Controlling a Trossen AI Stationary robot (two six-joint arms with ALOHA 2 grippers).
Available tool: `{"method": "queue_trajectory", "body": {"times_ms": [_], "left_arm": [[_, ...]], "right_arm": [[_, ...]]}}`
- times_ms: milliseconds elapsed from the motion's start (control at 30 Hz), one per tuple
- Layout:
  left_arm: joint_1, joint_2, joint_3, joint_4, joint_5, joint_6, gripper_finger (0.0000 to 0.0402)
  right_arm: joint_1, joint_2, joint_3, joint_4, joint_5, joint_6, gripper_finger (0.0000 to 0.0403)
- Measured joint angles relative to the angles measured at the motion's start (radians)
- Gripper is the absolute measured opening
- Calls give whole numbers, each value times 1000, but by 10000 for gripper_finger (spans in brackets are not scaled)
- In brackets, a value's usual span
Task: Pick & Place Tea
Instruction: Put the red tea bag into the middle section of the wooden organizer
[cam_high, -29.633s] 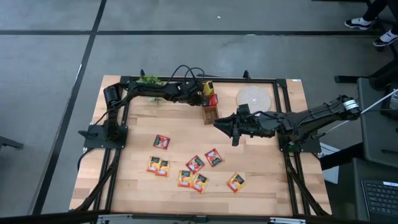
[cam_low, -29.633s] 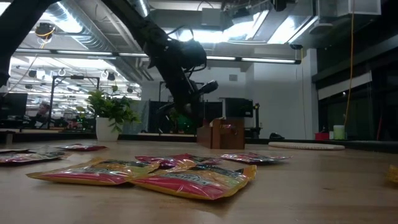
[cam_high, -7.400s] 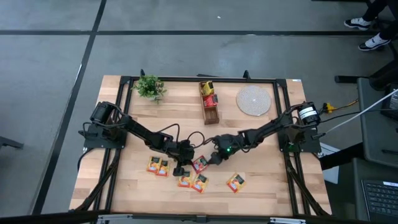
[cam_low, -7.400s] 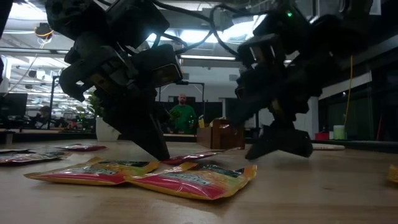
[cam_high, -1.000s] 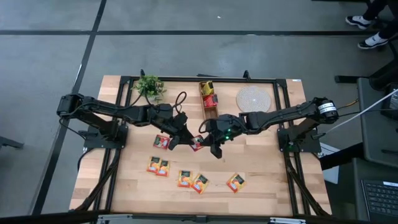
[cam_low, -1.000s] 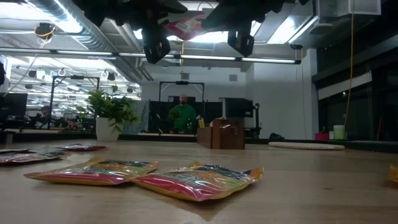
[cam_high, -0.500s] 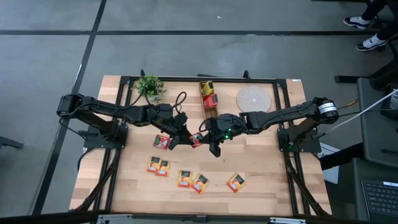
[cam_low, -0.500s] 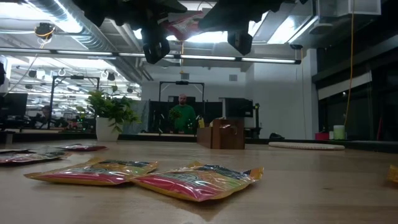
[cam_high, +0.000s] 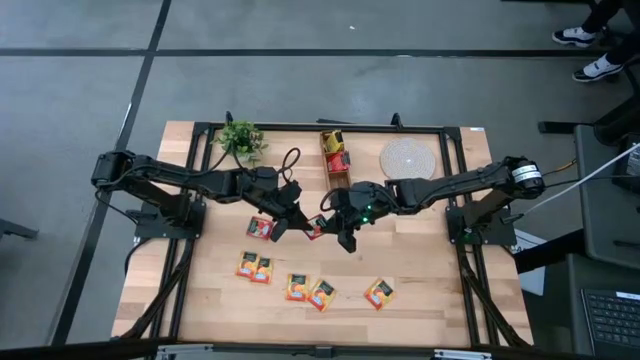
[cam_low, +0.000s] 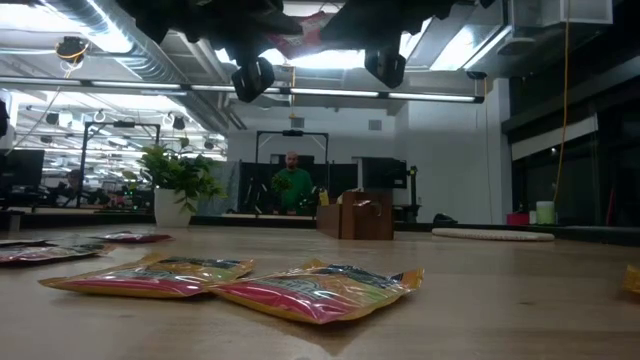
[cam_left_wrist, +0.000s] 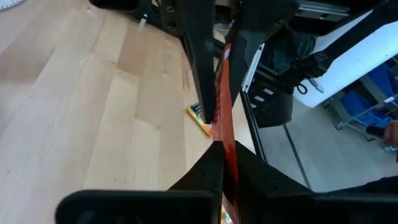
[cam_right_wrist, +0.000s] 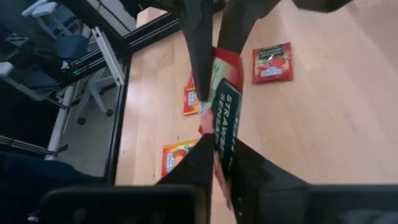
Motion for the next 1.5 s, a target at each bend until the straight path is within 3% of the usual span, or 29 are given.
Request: {"method": "queue_trajectory", "body": {"times_ms": [267,533,733,1000,1133,1500], "left_arm": [[5,-1,0,5,0,3,8],[5,-3,16,2,-28,87,7],[-18,-4,122,-108,-141,322,6],[-60,-4,230,-351,-388,628,5],[-71,-4,261,-369,-495,700,5],[-67,-2,284,-382,-571,744,5]], "right_arm": [[0,-63,0,-20,-34,-30,124],[-4,-161,1,-52,34,-160,188],[-23,-214,1,-84,48,-186,197],[-47,-278,1,-94,85,-290,197],[-51,-281,1,-100,101,-373,197],[-50,-275,1,-126,239,-560,197]]}}
